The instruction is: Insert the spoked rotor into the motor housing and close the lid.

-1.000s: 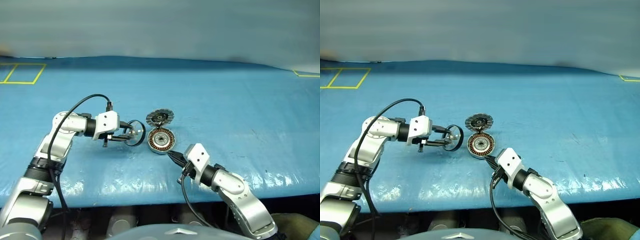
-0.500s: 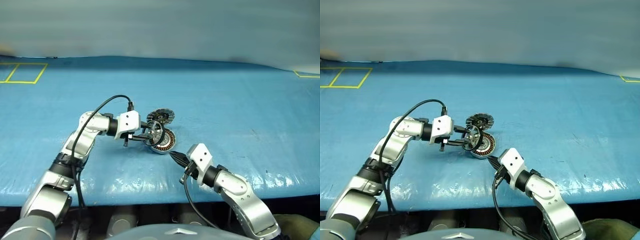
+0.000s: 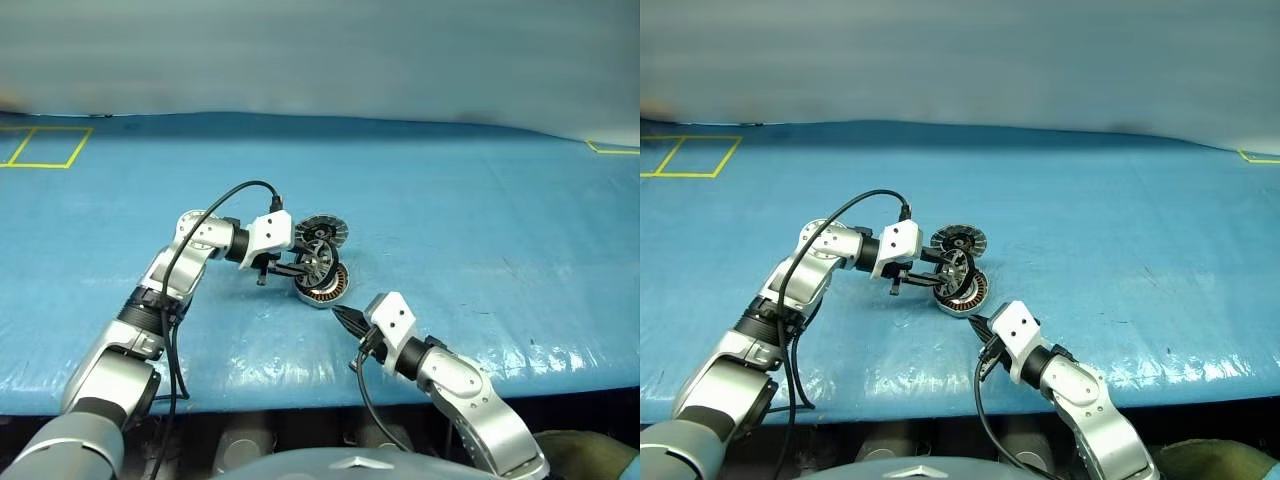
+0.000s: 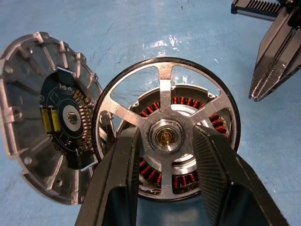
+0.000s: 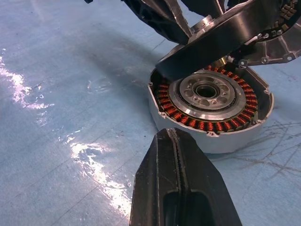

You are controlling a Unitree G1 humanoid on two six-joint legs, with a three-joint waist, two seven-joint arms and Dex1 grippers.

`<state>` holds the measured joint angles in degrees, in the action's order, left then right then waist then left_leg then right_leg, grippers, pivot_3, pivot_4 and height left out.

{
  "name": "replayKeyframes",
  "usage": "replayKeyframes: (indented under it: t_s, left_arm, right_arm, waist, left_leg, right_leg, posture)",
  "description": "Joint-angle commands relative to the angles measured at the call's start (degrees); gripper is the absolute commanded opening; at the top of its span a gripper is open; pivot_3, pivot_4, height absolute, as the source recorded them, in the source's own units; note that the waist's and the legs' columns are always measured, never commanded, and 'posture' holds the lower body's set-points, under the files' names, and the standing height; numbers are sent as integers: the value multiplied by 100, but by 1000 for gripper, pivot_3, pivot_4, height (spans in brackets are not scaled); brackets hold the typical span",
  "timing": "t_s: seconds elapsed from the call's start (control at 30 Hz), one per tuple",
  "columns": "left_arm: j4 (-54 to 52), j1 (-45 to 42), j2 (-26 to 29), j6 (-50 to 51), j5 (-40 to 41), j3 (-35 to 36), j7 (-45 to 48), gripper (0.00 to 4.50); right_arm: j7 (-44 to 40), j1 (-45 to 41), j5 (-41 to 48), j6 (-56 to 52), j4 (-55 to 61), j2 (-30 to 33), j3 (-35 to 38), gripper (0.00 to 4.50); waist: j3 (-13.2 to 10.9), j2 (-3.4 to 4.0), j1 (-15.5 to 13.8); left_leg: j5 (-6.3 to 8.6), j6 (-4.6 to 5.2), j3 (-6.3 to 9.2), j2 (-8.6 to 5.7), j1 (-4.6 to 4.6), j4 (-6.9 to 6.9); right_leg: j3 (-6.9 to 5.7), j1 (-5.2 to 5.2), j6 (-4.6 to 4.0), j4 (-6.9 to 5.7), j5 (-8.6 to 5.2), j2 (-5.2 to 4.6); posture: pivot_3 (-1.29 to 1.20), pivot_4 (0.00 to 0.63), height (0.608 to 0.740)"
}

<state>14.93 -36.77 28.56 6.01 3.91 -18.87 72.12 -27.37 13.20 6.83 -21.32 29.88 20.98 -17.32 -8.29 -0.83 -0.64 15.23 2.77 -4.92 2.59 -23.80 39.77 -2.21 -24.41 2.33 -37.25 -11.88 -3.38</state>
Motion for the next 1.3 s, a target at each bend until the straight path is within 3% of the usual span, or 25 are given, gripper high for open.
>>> replayKeyframes:
  t_s: [0.03, 0.43, 0.53, 0.63, 1.0, 1.3]
  left_arm:
    - [-53, -126, -47, -8, -36, -40, 10, 1721]
    - [-55, -95, 42, -234, -318, -217, 53, 1721]
    - [-150, -67, -14, -328, -201, -118, 22, 2285]
    - [-397, -61, -61, -193, 31, 29, -1, 2285]
    - [-1384, 480, 572, 237, 410, 354, -35, 2285]
    - [-2173, 2173, 540, 437, 1043, 1210, -814, 2285]
  right_arm:
    - [53, -28, -27, 159, 63, -58, -15, 0]
    - [89, -77, -138, 192, -90, -136, -68, 0]
    - [79, -90, -147, 205, -128, -134, -87, 0]
    - [48, -86, -134, 213, -169, -131, -100, 0]
    - [-30, -137, -160, 231, -251, -133, -155, 0]
    - [-68, -172, -67, 330, -262, -132, -38, 0]
  waist:
    - [0, 0, 1]
    - [0, 0, -1]
    - [0, 0, -3]
    - [0, 0, -4]
    - [-1, 1, 46]
    - [-1, 3, 79]
  left_leg:
    - [0, 0, 0, 0, 0, 0]
    - [0, 0, 1, 1, -1, 0]
    - [0, 0, 1, 1, -1, 0]
    - [0, 0, 1, 1, -2, 0]
    - [0, -1, 3, 5, -2, -1]
    - [2, 3, 1, 26, 0, -8]
  right_leg:
    - [0, 0, 0, 0, 0, 0]
    - [0, -2, -1, 0, 0, 1]
    - [0, -2, -1, 0, 0, 0]
    - [0, -2, -1, 0, 0, -1]
    - [0, -3, -1, 0, -1, -1]
    - [1, -3, 0, 4, -1, -10]
  posture:
    - [0, 150, 740]
    - [0, 150, 740]
    - [0, 150, 740]
    - [0, 150, 740]
    - [0, 150, 740]
    - [0, 150, 740]
